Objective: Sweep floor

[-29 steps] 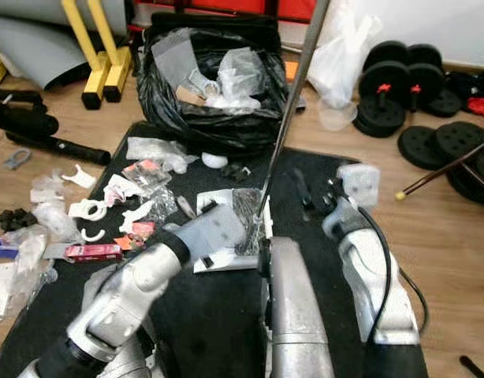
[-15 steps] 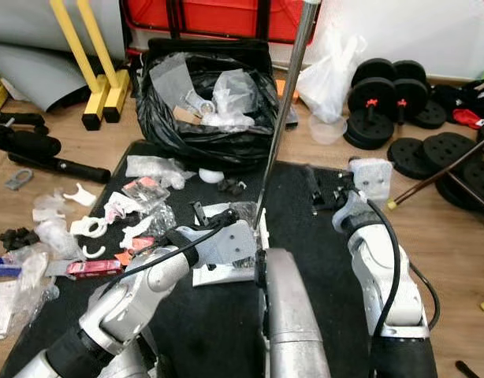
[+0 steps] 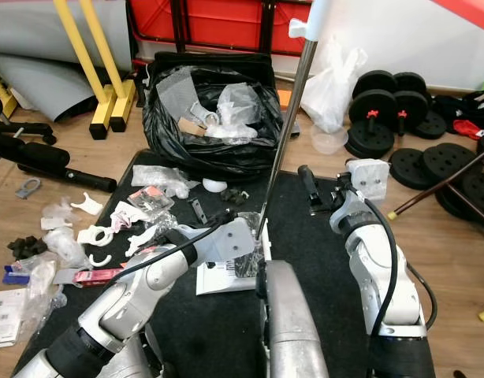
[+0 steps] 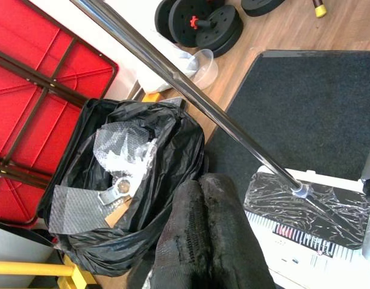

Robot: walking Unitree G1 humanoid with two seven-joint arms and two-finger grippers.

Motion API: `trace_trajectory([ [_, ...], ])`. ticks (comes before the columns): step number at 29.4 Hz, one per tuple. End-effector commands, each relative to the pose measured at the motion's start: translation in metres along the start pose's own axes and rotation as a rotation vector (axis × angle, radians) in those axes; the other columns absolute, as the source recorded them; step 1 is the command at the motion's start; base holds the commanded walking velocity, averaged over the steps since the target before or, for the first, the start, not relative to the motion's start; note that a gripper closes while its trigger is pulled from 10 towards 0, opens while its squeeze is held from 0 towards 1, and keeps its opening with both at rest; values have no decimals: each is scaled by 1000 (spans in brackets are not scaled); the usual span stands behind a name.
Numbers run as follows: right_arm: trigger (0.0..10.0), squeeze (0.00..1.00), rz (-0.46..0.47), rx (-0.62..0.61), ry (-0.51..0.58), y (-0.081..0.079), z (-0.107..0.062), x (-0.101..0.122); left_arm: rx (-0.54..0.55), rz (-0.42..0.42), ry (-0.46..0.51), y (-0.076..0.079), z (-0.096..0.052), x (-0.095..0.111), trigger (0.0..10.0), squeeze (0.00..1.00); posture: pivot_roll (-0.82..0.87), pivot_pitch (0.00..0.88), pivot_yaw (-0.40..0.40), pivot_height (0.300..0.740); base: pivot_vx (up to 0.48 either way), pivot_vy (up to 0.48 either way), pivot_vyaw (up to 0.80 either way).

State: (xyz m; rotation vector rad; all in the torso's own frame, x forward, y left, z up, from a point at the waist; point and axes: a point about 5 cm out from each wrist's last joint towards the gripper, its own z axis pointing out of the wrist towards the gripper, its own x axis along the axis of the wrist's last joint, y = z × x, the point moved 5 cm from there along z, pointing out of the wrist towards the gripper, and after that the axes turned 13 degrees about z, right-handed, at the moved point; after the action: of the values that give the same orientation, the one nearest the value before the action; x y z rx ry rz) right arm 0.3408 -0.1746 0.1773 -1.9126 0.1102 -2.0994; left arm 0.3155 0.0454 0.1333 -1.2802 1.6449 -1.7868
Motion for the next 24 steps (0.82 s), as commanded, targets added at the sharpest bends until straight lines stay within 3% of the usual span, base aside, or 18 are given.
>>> trace_trajectory([
  [1, 10000, 0, 2, -5, -5, 0, 1, 0, 2, -6, -4, 4, -2, -2, 10000, 0, -156, 85, -113, 515, 0, 0, 0],
  [14, 10000, 0, 10, 8, 4, -3, 2, 2, 0, -7, 4, 6, -3, -1, 10000, 0, -168, 77, -101, 555, 0, 0, 0],
  [19, 10000, 0, 38, 94, -40, -22, 4, -6, 2, -8, 5, 6, -2, -3, 10000, 0, -161, 71, -103, 580, 0, 0, 0],
  [24, 10000, 0, 3, 267, -163, -49, -8, -27, 3, -9, 6, 6, -2, -3, 10000, 0, -161, 68, -111, 605, 0, 0, 0],
])
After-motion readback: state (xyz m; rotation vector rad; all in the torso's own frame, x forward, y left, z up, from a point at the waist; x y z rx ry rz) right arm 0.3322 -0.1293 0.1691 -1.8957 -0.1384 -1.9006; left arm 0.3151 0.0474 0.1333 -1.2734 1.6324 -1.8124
